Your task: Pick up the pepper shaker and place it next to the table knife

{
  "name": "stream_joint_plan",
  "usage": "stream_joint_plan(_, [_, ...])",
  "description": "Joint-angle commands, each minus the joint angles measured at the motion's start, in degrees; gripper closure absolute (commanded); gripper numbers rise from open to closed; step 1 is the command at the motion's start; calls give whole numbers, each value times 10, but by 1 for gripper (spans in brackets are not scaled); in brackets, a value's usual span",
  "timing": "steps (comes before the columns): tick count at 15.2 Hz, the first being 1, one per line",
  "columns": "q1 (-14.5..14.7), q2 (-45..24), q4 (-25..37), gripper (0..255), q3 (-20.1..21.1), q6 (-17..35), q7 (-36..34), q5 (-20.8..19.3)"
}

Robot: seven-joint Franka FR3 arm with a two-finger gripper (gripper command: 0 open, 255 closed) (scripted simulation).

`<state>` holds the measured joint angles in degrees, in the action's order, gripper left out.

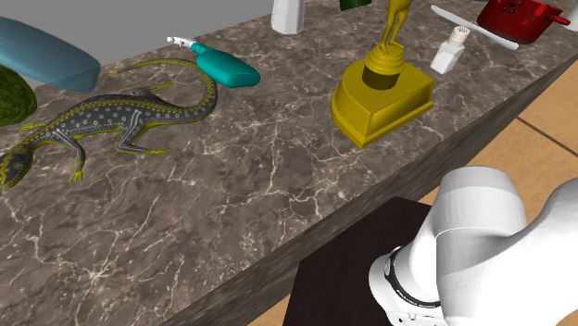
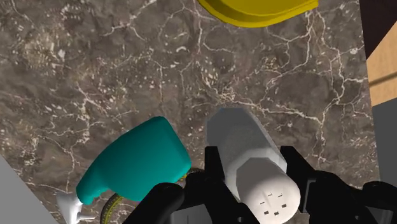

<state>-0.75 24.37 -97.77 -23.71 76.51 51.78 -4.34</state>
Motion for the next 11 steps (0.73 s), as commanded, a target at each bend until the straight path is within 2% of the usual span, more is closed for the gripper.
stream_joint_plan(1, [-8,5,-6,255,-20,3,28,-9])
stream_joint_plan(11, [-33,-19,15,255,-144,15,181,-40])
